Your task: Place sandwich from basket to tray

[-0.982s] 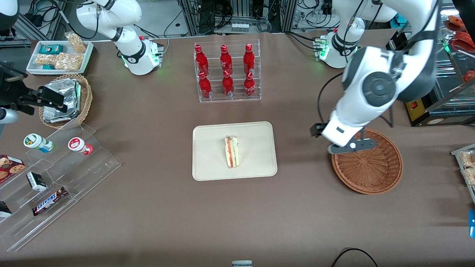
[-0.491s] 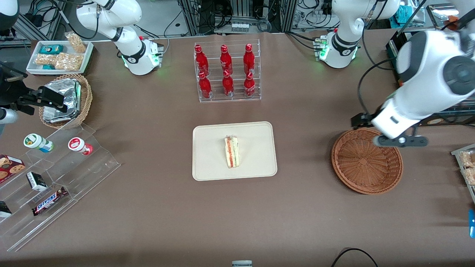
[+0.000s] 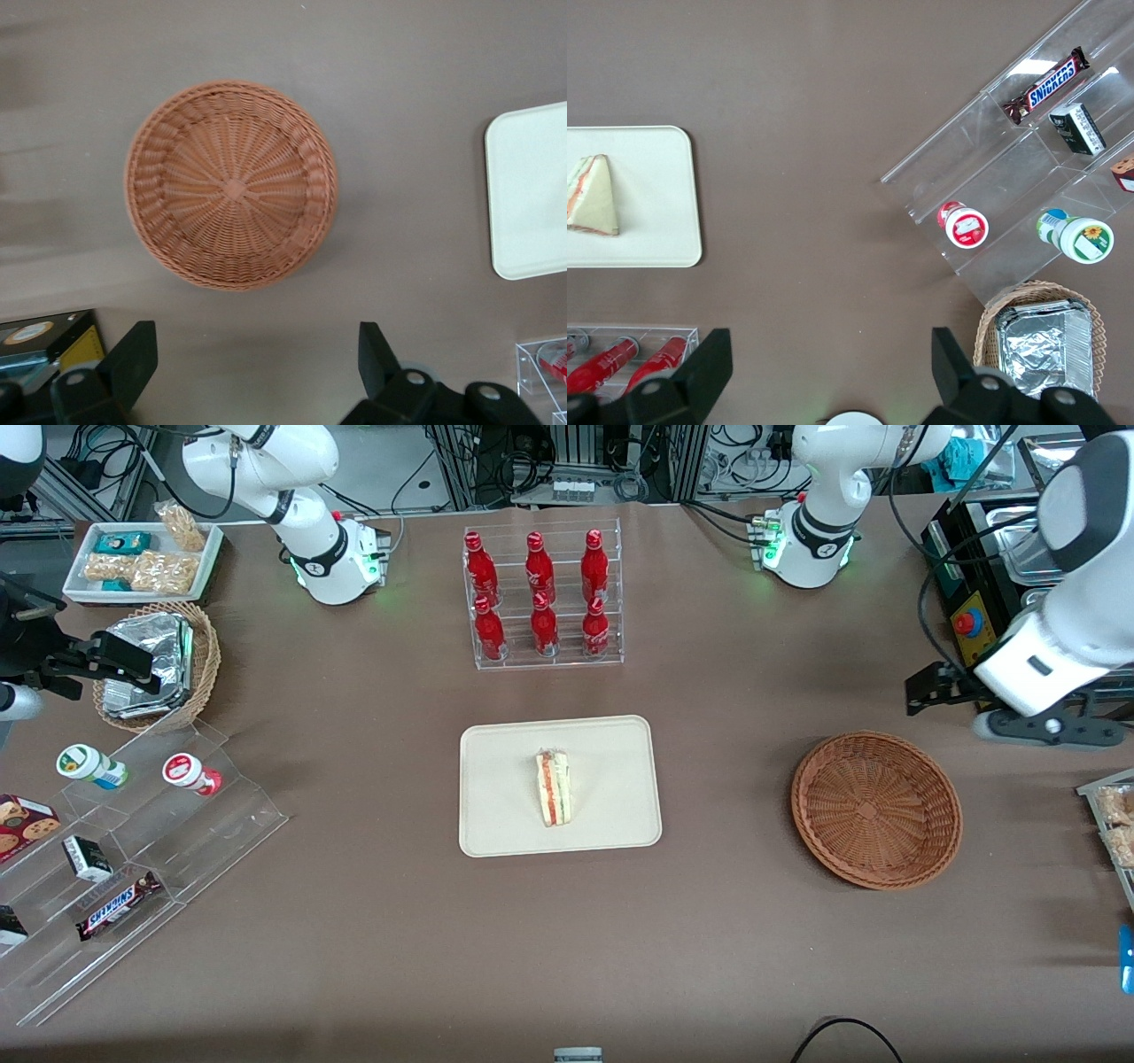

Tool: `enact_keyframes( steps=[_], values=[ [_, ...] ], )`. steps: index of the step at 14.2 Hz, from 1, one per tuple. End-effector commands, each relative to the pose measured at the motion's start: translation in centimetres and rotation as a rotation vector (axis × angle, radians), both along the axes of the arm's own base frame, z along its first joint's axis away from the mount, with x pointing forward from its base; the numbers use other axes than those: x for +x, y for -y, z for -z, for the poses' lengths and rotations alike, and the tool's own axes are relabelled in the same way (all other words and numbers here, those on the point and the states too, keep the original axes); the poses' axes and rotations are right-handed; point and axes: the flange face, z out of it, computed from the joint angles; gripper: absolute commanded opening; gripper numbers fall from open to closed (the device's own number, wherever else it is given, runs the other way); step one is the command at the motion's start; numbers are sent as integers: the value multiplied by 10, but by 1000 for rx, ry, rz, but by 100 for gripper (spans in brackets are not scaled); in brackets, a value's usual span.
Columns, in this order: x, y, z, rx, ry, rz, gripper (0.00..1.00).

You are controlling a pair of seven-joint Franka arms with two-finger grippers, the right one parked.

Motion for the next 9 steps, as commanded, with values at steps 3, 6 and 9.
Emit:
enact_keyframes(
  steps=[3, 6, 9],
  values=[
    [-7, -34, -41, 8, 71, -50, 100],
    [-9, -41, -52, 6, 92, -71, 100],
    [-9, -48, -53, -1, 88, -85, 100]
  ],
)
